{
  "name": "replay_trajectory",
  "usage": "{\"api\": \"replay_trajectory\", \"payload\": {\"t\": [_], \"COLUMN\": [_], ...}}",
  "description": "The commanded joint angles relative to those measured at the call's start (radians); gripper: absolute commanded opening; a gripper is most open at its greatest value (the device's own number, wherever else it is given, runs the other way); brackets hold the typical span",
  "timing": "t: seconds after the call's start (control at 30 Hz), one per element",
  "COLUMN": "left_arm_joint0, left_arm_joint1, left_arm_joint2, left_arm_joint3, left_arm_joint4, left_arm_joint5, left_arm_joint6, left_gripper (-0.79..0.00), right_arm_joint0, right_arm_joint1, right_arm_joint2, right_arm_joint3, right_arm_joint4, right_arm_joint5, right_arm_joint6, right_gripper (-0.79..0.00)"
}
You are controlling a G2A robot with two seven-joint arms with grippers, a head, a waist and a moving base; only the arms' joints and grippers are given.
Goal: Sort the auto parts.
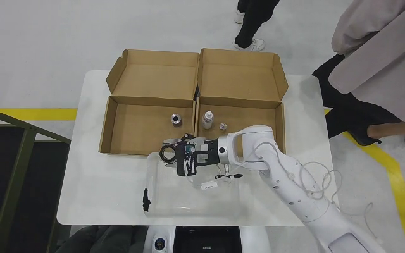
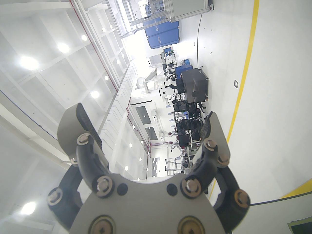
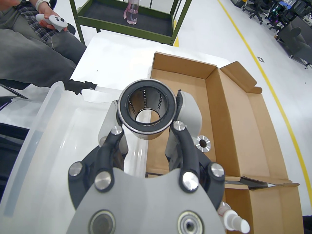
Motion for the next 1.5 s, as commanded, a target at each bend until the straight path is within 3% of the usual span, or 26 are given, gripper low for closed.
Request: {"api": "replay_trajectory", "payload": {"t": [0.0, 0.6, 1.47], "left_arm_joint0": [0.000, 0.000, 0.000], "left_arm_joint1": [0.000, 0.000, 0.000], "left_arm_joint2": [0.000, 0.000, 0.000], "left_arm_joint3": [0.000, 0.000, 0.000], "left_arm_joint4": [0.000, 0.000, 0.000], "left_arm_joint5": [0.000, 0.000, 0.000], "left_arm_joint6": [0.000, 0.000, 0.000], "left_gripper": [0.000, 0.000, 0.000], "right_arm_joint0": [0.013, 0.133, 0.311], "right_arm_joint1": [-0.002, -0.029, -0.119], "right_arm_joint2": [-0.003, -0.045, -0.193], "right_arm_joint3": [0.007, 0.130, 0.474], "right_arm_joint4": [-0.004, -0.009, 0.025], "right_arm_joint5": [0.000, 0.044, 0.071], "right_arm_joint6": [-0.003, -0.057, -0.054], "right_gripper": [-0.785, -0.785, -0.785]}}
